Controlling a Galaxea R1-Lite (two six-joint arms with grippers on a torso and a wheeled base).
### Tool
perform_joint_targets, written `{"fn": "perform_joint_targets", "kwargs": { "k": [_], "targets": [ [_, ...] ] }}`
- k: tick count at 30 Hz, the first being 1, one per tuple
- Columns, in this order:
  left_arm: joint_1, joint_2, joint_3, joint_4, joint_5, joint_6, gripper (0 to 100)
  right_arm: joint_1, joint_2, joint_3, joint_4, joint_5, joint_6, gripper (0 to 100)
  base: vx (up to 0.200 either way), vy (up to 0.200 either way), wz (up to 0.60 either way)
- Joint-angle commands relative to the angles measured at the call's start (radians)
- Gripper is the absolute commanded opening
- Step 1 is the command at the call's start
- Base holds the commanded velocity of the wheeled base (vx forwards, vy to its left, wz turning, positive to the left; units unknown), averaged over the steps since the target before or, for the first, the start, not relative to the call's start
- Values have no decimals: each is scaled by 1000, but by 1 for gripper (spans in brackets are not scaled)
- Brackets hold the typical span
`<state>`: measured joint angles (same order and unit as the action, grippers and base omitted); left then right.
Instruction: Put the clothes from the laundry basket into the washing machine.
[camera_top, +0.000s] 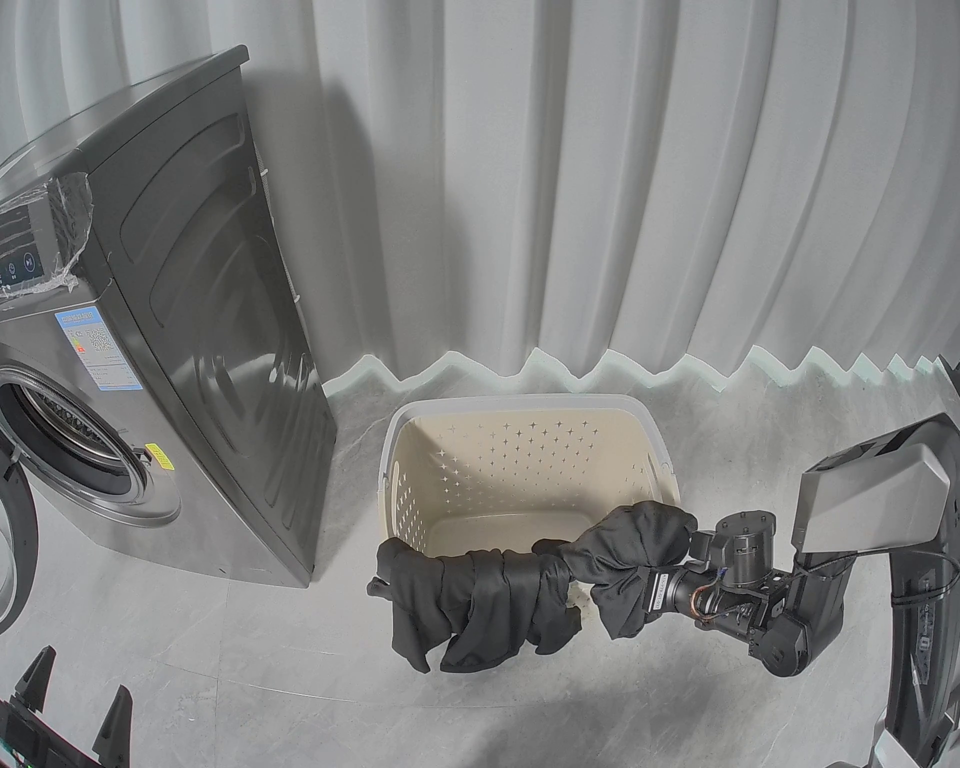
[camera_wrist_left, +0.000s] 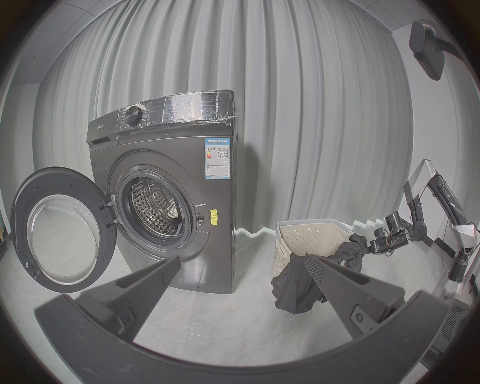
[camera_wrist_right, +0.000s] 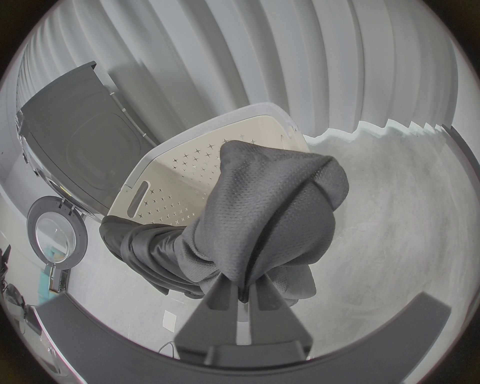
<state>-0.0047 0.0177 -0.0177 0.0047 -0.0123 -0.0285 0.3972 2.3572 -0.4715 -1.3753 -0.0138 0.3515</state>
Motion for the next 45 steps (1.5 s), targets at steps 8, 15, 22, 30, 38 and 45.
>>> {"fn": "perform_joint_targets", "kwargs": {
  "k": [8,15,22,30,38,45],
  "targets": [
    [0,-18,15,0,0,-1,100,37,-179,154,-76,0,1,0,0,0,0],
    [0,-18,16,0,0,-1,100,88,-377,264,-111,-8,1,0,0,0,0],
    [0,-18,16,1,0,-1,100,150,-558,272,-90,-74,-20,0,0,0,0],
    [0,-18,16,1,2,-1,100,207,-728,195,-42,-78,-120,0,0,0,0],
    [0,-18,16,1,3,10,100,209,-786,119,10,-78,-204,0,0,0,0],
    [0,-18,16,1,3,-4,100,206,-786,157,4,-83,-212,0,0,0,0]
  ]
}}
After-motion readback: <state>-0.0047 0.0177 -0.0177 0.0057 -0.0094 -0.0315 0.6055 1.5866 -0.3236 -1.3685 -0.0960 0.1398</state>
